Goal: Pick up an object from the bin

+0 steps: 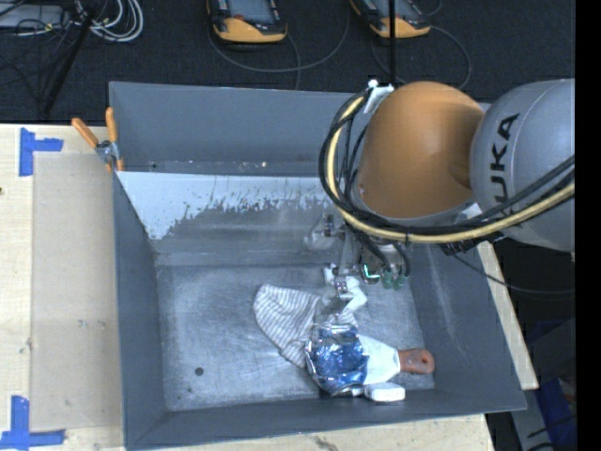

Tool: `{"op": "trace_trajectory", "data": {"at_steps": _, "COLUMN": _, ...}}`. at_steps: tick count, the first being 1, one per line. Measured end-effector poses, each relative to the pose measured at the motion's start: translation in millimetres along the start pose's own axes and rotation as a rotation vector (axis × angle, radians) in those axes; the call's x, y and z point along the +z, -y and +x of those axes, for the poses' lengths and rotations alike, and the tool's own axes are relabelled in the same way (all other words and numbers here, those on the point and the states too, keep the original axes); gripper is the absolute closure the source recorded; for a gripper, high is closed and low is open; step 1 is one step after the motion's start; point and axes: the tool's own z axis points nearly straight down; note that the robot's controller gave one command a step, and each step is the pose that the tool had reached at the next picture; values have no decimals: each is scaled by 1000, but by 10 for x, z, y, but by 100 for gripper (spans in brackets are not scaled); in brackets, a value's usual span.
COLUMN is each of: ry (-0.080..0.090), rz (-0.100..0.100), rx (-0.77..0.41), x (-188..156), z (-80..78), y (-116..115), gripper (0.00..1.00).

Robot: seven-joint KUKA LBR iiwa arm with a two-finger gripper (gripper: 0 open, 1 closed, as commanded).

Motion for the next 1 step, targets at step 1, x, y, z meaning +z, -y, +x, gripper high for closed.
{"op": "trace_trajectory", "data": {"at_steps": 1, "ry": 6, "rz": -1, "rx": 2, "x": -30, "z": -13, "y": 3, "gripper": 0}}
